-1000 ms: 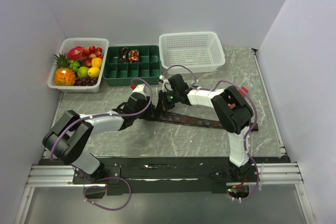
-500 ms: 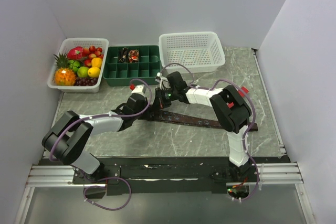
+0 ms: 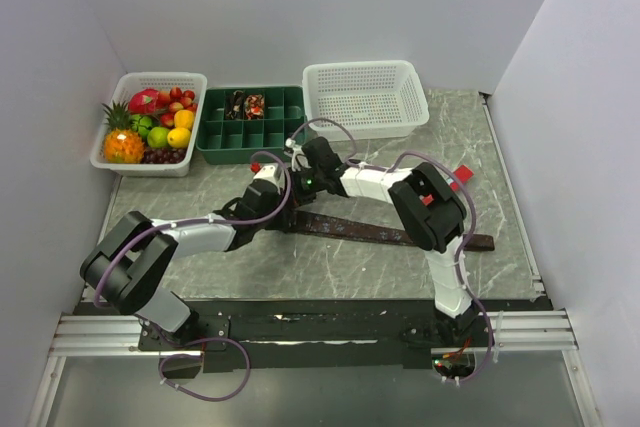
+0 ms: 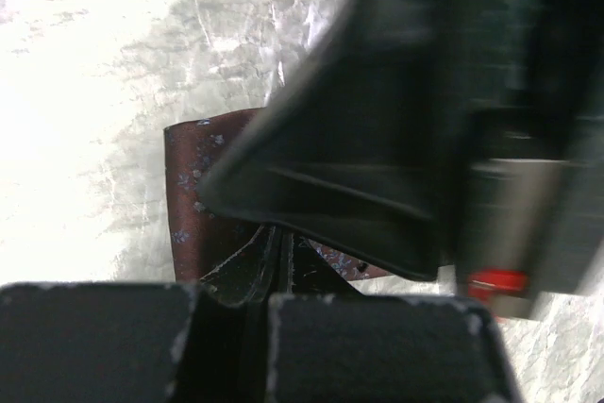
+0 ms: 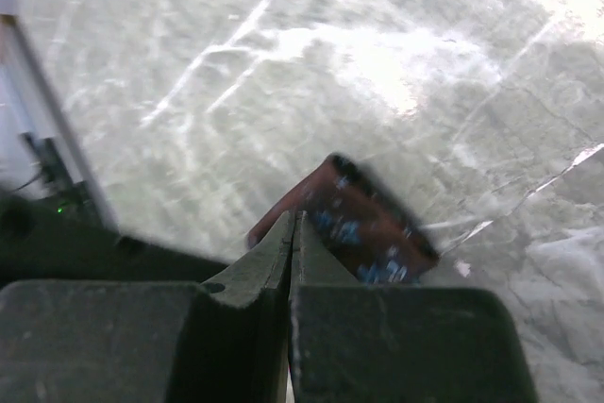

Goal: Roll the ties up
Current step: Roll the tie at the center of the board.

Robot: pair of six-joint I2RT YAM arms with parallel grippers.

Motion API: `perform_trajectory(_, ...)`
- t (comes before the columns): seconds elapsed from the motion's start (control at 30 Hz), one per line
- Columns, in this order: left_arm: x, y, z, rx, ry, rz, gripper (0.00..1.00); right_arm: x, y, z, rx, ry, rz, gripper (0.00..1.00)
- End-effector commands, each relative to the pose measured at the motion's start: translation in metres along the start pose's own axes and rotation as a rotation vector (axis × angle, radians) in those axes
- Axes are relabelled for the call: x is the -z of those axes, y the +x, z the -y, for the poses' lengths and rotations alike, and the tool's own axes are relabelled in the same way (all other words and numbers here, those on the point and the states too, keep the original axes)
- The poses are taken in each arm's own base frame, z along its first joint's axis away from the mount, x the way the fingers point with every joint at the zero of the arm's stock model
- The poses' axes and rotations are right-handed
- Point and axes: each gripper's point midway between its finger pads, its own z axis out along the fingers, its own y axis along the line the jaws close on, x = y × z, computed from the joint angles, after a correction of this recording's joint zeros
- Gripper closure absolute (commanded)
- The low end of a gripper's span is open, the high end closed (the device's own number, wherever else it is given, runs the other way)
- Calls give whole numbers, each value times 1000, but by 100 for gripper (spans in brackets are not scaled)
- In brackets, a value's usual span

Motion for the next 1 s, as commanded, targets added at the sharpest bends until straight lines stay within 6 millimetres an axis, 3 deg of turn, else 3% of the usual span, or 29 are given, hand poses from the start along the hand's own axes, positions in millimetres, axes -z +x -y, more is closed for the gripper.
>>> perform_trajectory(0.0, 5, -3, 5, 2, 21, 14, 99, -13, 30, 6, -4, 92, -102, 100)
perform_trajectory(0.13, 5, -2, 2, 0, 6, 12, 99, 0, 28, 7, -8, 114, -47, 100)
perform_trajectory(0.43, -3, 6, -3, 8, -17, -7, 98, 40, -28, -15, 33, 123, 141, 100)
perform_trajectory(0.53, -6, 9, -5, 7, -22, -17, 99, 50, -36, -23, 54, 118, 159, 100)
perform_trajectory(0.63, -9, 11, -6, 12, -24, -25, 99, 53, -29, -20, 57, 132, 137, 100)
perform_trajectory(0.97, -10, 16, -9, 13, -38, -35, 99, 46, 18, 16, 11, 230, 33, 100)
